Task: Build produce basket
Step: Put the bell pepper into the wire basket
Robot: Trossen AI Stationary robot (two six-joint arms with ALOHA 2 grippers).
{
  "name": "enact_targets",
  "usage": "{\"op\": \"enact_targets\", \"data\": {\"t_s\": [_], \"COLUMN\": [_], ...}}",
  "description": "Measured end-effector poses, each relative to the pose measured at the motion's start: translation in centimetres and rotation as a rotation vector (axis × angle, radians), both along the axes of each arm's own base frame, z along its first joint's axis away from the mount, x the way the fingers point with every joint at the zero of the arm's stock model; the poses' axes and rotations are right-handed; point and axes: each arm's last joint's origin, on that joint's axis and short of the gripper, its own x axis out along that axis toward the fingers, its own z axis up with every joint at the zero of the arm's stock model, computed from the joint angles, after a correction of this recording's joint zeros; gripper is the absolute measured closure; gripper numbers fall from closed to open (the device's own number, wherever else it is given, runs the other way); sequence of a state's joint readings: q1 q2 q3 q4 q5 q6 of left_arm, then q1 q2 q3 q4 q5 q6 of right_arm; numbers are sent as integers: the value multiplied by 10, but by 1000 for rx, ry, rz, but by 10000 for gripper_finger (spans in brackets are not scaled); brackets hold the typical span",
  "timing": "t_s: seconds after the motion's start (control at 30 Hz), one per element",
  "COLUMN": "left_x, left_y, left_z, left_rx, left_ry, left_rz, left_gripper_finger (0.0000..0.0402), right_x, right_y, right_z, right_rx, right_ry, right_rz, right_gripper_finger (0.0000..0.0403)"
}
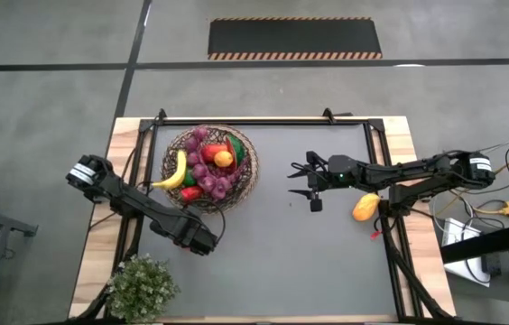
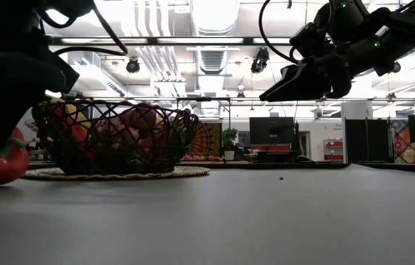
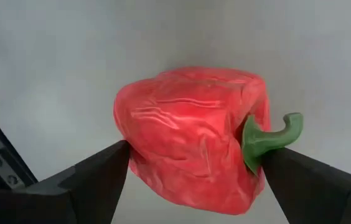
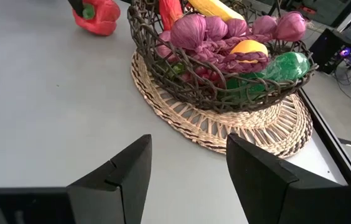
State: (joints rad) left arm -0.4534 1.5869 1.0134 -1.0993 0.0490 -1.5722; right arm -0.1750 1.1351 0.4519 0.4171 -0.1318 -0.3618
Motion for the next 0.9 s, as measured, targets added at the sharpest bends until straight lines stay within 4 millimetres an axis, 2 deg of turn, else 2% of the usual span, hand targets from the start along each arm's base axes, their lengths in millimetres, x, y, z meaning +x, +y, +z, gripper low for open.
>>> {"op": "enact_targets", "data": {"t_s": [0.4, 0.53, 0.6, 0.73, 0.9], "left_x": [2, 11, 17, 36, 58], "left_y": [-1, -6, -11, -25, -38], "left_z": [2, 16, 28, 52, 65], "left_rx": [10, 9, 20, 53, 134], "left_ry": [-25, -123, -203, -474, -804], "left_rz": [-35, -51, -84, -211, -401], "left_gripper_finger": [145, 148, 148, 148, 148], "right_x": [0, 0, 0, 0, 0], "right_y": [0, 0, 0, 1, 5], "right_z": [0, 0, 0, 0, 2], "right_rx": [0, 0, -1, -6, 10], "right_ry": [-5, -5, -5, -9, -35], "right_rz": [-1, 0, 1, 51, 180], "right_gripper_finger": [211, 211, 211, 211, 211]}}
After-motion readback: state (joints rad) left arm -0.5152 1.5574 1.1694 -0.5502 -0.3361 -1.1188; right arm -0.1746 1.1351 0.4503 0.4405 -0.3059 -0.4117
